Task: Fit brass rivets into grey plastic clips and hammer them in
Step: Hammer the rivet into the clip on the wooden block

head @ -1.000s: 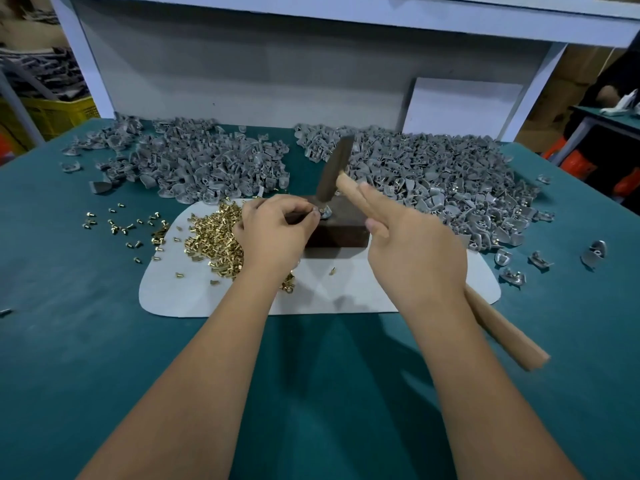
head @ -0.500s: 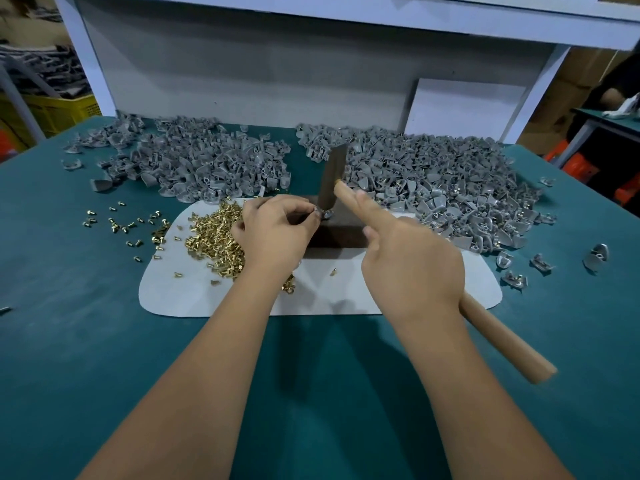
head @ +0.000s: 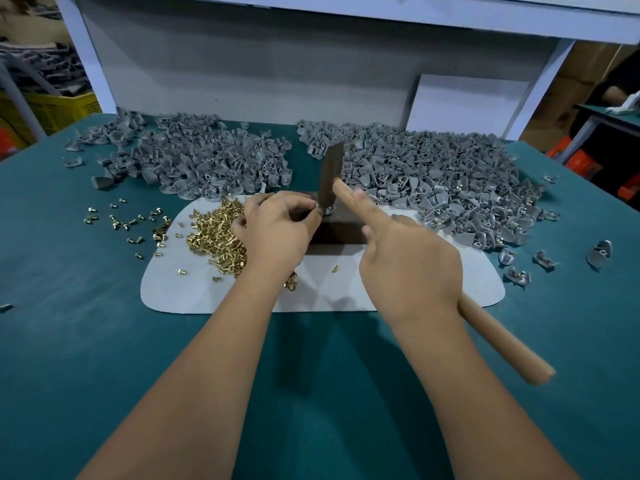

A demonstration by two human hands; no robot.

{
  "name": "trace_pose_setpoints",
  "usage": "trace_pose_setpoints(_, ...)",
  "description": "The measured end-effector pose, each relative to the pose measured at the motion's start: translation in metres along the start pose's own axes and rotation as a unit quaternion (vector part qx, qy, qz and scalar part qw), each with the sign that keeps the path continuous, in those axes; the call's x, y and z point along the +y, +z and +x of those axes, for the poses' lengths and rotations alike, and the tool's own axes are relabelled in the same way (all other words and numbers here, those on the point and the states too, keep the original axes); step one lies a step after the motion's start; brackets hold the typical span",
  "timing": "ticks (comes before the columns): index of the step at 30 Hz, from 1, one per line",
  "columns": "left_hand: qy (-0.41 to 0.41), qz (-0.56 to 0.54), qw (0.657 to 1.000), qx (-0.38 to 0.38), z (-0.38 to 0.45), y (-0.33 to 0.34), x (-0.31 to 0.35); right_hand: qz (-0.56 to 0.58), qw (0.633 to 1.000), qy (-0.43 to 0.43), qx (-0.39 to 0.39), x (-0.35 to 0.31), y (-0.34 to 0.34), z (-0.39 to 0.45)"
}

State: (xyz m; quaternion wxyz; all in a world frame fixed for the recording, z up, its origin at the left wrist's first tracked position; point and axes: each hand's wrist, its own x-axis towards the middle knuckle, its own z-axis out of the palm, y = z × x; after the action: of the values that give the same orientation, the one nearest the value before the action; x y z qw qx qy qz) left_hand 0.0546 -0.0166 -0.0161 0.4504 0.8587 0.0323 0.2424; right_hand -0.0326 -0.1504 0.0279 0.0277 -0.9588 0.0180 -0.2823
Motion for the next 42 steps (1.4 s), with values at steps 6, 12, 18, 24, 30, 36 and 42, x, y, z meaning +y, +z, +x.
trace_pose_setpoints(6, 0.018, 0.024, 1.000, 0.008, 0.0001, 0.0015, -0.0003, 0.062, 0.993, 0.005, 0.103, 0.0008, -0.0021, 0.0005)
trace_pose_setpoints(12, 0.014, 0.023, 1.000, 0.012, -0.0010, 0.0006, 0.0013, 0.054, 0.996, 0.041, 0.052, -0.0042, -0.0005, -0.0002)
trace_pose_setpoints(18, 0.027, 0.033, 0.999, 0.023, -0.0027, 0.0017, 0.0009, 0.086, 0.990, 0.011, 0.111, -0.0017, -0.0029, -0.0004)
trace_pose_setpoints(24, 0.024, 0.032, 0.999, 0.027, -0.0021, 0.0030, -0.0005, 0.079, 0.993, 0.026, 0.089, -0.0027, -0.0022, -0.0003)
trace_pose_setpoints(30, 0.001, 0.017, 1.000, 0.002, -0.0008, 0.0024, 0.0008, 0.055, 0.997, 0.048, 0.040, -0.0020, -0.0013, 0.0010)
trace_pose_setpoints(36, 0.009, 0.015, 1.000, -0.006, -0.0012, 0.0006, 0.0009, 0.049, 0.998, 0.039, 0.002, 0.0009, 0.0026, 0.0001)
trace_pose_setpoints(42, 0.007, 0.018, 1.000, -0.004, -0.0010, 0.0017, 0.0016, 0.044, 0.998, 0.033, 0.020, 0.0001, 0.0021, 0.0000)
